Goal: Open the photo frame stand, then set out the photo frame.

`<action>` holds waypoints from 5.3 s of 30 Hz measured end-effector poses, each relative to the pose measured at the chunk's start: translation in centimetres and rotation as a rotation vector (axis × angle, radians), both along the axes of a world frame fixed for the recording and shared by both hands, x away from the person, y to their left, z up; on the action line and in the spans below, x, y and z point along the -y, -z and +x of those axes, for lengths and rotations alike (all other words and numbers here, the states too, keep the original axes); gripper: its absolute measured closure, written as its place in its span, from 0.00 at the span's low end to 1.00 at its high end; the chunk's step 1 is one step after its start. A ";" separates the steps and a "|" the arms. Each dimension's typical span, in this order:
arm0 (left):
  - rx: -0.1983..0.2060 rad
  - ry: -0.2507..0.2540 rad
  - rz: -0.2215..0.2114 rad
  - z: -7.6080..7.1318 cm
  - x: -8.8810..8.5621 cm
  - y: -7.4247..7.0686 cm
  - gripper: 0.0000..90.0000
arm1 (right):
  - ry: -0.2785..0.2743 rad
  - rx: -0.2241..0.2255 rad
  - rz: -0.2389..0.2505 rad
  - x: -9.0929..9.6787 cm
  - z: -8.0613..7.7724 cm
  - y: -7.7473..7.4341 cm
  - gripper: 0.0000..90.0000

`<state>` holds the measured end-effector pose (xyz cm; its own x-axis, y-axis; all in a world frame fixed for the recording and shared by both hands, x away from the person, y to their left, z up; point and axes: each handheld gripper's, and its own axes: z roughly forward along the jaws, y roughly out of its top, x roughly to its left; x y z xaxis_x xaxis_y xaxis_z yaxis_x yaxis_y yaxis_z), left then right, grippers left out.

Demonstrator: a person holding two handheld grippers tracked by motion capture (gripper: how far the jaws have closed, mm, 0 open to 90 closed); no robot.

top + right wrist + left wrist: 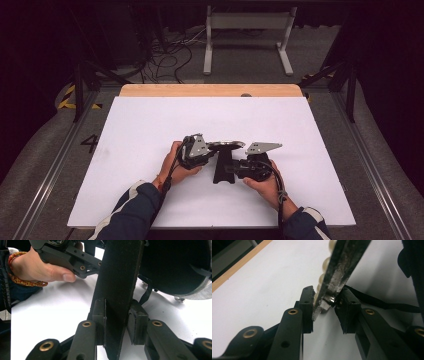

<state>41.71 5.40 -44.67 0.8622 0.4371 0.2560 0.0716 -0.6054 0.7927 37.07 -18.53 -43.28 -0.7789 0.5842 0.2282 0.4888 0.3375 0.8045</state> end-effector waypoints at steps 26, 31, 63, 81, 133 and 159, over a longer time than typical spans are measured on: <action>-0.041 -0.015 -0.031 0.4 -0.2 0.0 0.66 | 0.024 0.069 -0.058 -0.2 -0.6 -0.1 0.73; -0.045 -0.004 -0.054 -0.2 -0.7 -0.9 0.58 | 0.035 0.114 -0.072 0.0 -1.1 -0.6 0.69; -0.047 0.041 -0.070 -1.7 -3.8 -2.7 0.53 | 0.060 0.231 -0.086 0.9 -3.0 -2.6 1.00; -0.050 0.057 -0.073 -1.4 -3.2 -2.4 0.60 | 0.012 0.251 -0.074 -0.5 -3.9 -2.9 1.00; -0.039 -0.025 -0.025 -0.3 -0.8 0.0 0.80 | 0.090 0.227 -0.261 -7.0 -5.2 2.1 1.00; -0.036 -0.031 -0.018 -0.8 -0.9 -0.2 0.83 | 0.144 0.267 -0.332 -8.9 -5.3 2.9 1.00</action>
<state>40.94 6.27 -44.51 0.8568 0.4678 0.2170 0.1184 -0.5881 0.8001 31.75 -9.64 -46.22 -0.6903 0.6986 -0.1885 0.3394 0.5427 0.7683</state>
